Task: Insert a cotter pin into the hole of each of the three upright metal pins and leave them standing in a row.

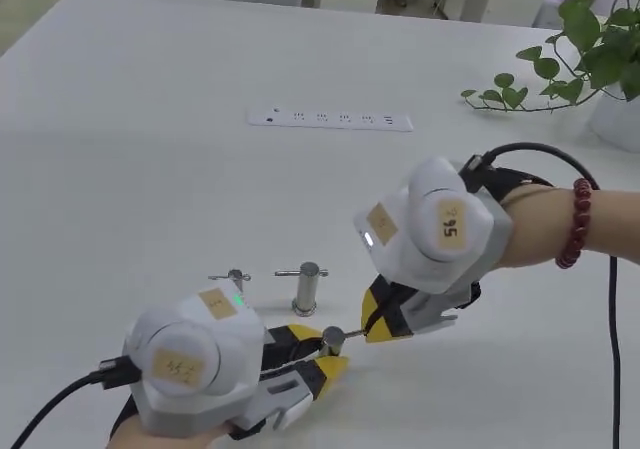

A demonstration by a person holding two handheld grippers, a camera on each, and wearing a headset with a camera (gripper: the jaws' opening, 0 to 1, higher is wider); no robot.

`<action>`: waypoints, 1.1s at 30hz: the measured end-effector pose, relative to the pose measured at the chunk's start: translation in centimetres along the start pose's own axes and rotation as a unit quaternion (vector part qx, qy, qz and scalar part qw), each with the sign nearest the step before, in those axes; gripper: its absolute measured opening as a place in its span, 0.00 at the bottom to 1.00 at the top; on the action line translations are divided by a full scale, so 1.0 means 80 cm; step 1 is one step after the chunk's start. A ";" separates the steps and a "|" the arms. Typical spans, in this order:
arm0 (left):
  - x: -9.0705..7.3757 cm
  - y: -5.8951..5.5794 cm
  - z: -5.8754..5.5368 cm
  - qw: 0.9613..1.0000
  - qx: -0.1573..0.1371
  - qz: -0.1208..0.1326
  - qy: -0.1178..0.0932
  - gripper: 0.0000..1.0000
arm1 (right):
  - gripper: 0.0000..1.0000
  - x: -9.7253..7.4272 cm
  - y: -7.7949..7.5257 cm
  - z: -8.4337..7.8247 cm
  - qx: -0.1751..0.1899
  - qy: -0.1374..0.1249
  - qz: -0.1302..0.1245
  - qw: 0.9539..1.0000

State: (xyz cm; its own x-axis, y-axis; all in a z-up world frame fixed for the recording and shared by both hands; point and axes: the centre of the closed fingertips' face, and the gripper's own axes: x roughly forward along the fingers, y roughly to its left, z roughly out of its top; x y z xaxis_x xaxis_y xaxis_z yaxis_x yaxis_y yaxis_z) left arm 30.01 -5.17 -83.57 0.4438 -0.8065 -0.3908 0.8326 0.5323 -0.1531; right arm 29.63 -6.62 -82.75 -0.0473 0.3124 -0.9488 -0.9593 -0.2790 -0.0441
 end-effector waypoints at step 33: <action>0.003 0.000 -0.004 1.000 -0.002 -0.001 0.000 0.12 | 0.13 0.005 -0.001 0.021 0.051 -0.035 0.006 0.998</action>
State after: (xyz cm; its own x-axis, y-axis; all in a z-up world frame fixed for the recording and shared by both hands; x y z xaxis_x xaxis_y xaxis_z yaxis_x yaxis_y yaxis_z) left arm 30.06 -5.29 -83.97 0.4414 -0.8078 -0.3907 0.8322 0.5314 -0.1585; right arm 29.21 -4.94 -82.64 -0.0744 0.3739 -0.9245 -0.9818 -0.1900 0.0022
